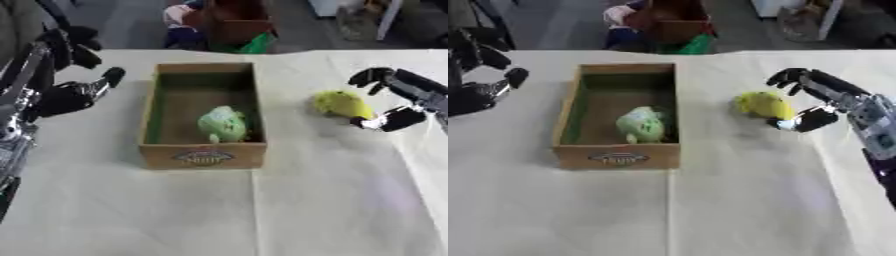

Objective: Pick up objects on the table and place them in the box.

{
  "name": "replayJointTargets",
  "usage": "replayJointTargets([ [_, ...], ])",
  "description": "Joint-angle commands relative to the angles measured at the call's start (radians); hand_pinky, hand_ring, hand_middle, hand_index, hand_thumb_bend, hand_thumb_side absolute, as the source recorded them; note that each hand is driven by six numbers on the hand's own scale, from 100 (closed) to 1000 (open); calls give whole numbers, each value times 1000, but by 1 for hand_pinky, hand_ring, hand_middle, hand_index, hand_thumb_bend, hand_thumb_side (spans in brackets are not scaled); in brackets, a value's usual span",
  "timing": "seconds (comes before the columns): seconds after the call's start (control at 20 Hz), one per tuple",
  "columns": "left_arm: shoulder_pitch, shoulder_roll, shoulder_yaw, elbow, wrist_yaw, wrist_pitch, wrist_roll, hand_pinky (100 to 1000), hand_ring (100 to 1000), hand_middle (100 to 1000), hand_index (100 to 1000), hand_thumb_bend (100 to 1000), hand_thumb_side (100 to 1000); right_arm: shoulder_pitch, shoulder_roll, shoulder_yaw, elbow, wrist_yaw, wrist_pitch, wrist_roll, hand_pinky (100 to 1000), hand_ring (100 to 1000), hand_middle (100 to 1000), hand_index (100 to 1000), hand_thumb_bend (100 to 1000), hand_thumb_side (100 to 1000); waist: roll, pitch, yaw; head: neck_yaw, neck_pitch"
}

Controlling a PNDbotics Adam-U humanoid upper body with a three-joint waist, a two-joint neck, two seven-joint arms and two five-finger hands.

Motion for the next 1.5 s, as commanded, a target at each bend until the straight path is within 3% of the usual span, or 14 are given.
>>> replayJointTargets([
  [0.05,-9,13,8,-12,5,1,-1,652,605,613,783,515,263,-31,-11,-17,23,42,1,-32,718,832,848,865,423,254,1,-12,3,-4,-7],
  [0.6,-6,9,6,-9,6,1,-3,652,603,611,783,513,266,-24,-3,-19,66,138,-10,-44,703,785,795,813,430,312,2,-9,3,-5,-3],
  [0.75,-4,8,7,-7,6,1,-3,651,603,611,783,512,267,-20,-2,-19,63,168,-7,-56,669,725,735,757,434,350,2,-9,3,-6,-3],
  [0.85,-3,7,7,-5,6,0,-4,651,603,611,783,511,267,-17,-1,-20,57,191,-4,-80,619,627,639,681,438,375,2,-9,2,-6,-3],
  [1.0,-2,7,7,-2,6,-2,-6,651,603,611,784,508,268,-14,-1,-20,48,219,2,-135,536,498,512,555,446,366,2,-9,2,-6,-3],
  [1.2,-1,6,9,2,6,-3,-6,650,602,611,784,501,266,-11,-1,-22,41,233,12,-220,442,394,424,452,445,350,2,-9,2,-7,-4],
  [1.35,0,6,10,3,7,-4,-6,650,602,611,783,500,265,-10,-1,-24,41,237,25,-290,451,408,434,468,451,373,1,-8,3,-7,-4],
  [1.4,0,6,10,4,7,-4,-6,650,602,611,783,500,265,-10,0,-24,43,235,27,-308,495,484,496,539,447,406,1,-8,3,-7,-4],
  [1.45,0,6,10,4,7,-4,-6,650,602,611,783,500,265,-10,0,-24,44,231,28,-323,504,502,516,566,446,411,1,-8,3,-6,-4],
  [1.5,0,6,11,4,7,-5,-6,650,602,610,783,480,265,-10,0,-24,46,226,29,-335,531,553,576,651,445,419,1,-8,3,-7,-4],
])
